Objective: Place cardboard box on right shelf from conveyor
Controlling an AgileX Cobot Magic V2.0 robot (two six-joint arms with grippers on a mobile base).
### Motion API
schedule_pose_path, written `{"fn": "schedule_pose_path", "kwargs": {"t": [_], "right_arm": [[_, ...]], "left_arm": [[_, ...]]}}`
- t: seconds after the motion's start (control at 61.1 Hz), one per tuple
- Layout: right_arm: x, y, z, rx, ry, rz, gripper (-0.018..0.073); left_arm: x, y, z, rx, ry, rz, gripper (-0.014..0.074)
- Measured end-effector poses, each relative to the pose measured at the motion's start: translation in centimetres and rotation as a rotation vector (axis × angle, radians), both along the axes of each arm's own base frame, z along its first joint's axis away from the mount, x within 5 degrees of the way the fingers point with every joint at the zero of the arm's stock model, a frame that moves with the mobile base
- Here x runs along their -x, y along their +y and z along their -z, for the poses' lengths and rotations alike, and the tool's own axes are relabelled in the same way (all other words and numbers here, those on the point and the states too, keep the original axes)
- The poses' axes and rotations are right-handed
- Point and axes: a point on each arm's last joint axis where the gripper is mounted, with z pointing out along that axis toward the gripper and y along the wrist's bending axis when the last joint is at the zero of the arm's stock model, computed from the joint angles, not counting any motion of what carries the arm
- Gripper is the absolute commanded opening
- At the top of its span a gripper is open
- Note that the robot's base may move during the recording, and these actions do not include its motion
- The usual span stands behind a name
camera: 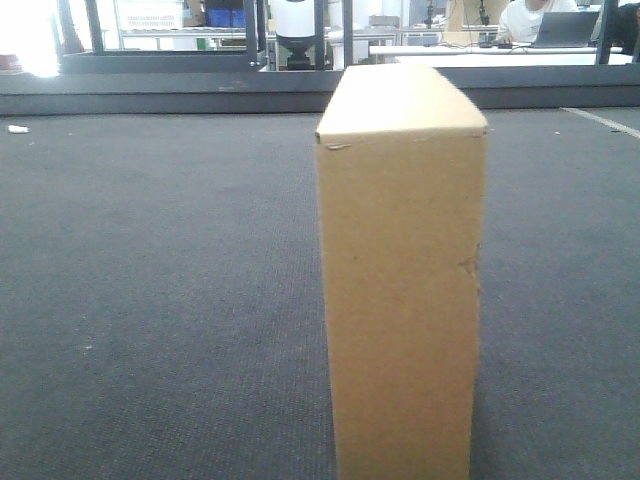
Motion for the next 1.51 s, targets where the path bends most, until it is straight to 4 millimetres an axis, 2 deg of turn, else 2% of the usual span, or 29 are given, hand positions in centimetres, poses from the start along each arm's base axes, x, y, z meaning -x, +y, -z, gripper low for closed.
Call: {"fn": "schedule_pose_path", "kwargs": {"t": [0.131, 0.376, 0.524, 0.605, 0.687, 0.753, 0.785, 1.08, 1.211, 1.292, 1.505], "right_arm": [[-1.9, 0.2, -1.4, 0.036, 0.18, -0.03, 0.0056], [-6.7, 0.5, -1.8, 0.047, 0.477, -0.069, 0.0057], [-9.9, 1.1, -3.5, 0.023, 0.614, -0.075, 0.0066], [-11.5, 1.7, -4.4, -0.003, 0.656, -0.054, 0.0171], [-12.8, 2.5, -5.7, -0.018, 0.661, -0.043, 0.037], [-13.7, 3.3, -6.5, -0.03, 0.669, -0.042, 0.0587], [-14.1, 3.8, -7.1, -0.04, 0.67, -0.039, 0.0649], [-16.7, 7.8, -11.7, -0.072, 0.705, 0.005, 0.0634], [-17.5, 10.5, -13.6, -0.1, 0.685, 0.013, 0.0634], [-17.9, 12.2, -13.9, -0.114, 0.69, 0.014, 0.0634], [-19.0, 17.0, -13.0, -0.069, 0.719, -0.025, 0.0634]], "left_arm": [[0.0, 0.0, 0.0, 0.0, 0.0, 0.0, -0.0119], [0.0, 0.0, 0.0, 0.0, 0.0, 0.0, -0.0119], [0.0, 0.0, 0.0, 0.0, 0.0, 0.0, -0.0119], [0.0, 0.0, 0.0, 0.0, 0.0, 0.0, -0.0119], [0.0, 0.0, 0.0, 0.0, 0.0, 0.0, -0.0119], [0.0, 0.0, 0.0, 0.0, 0.0, 0.0, -0.0119], [0.0, 0.0, 0.0, 0.0, 0.0, 0.0, -0.0119], [0.0, 0.0, 0.0, 0.0, 0.0, 0.0, -0.0119], [0.0, 0.0, 0.0, 0.0, 0.0, 0.0, -0.0119], [0.0, 0.0, 0.0, 0.0, 0.0, 0.0, -0.0119], [0.0, 0.0, 0.0, 0.0, 0.0, 0.0, -0.0119]]}}
